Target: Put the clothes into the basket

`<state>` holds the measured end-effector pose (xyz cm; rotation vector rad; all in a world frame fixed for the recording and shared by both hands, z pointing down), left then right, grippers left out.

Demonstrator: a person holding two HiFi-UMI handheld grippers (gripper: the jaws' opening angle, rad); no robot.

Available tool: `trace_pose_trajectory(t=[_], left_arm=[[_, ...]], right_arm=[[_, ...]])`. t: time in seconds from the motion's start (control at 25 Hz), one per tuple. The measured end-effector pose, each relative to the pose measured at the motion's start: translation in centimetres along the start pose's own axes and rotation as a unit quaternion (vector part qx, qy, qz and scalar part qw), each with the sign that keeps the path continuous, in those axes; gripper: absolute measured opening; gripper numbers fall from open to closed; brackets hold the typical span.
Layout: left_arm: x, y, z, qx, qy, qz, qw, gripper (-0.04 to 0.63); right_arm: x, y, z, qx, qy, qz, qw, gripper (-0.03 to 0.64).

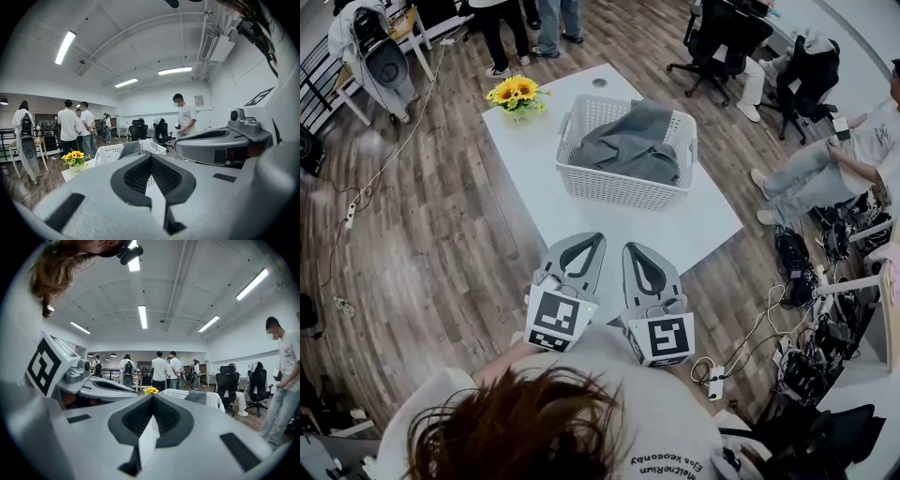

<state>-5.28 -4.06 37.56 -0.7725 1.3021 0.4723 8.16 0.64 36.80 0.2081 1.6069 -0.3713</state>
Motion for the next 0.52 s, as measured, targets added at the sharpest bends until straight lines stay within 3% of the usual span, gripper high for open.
trace_pose_trajectory(t=[0.52], left_arm=[[-0.05, 0.73, 0.19, -0.009, -0.003, 0.000, 1.0000, 0.011]], right_arm=[[0.01, 0.43, -0.95, -0.002, -0.001, -0.001, 1.000, 0.014]])
Point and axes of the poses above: the fingertips, and each gripper's own axes: y backward along the fingers, z to its right, x out of its top, the point moved 9 cm from there along y, backward along the fingers, and after that the axes turned 1 degree about -x, right-handed, at the moved point
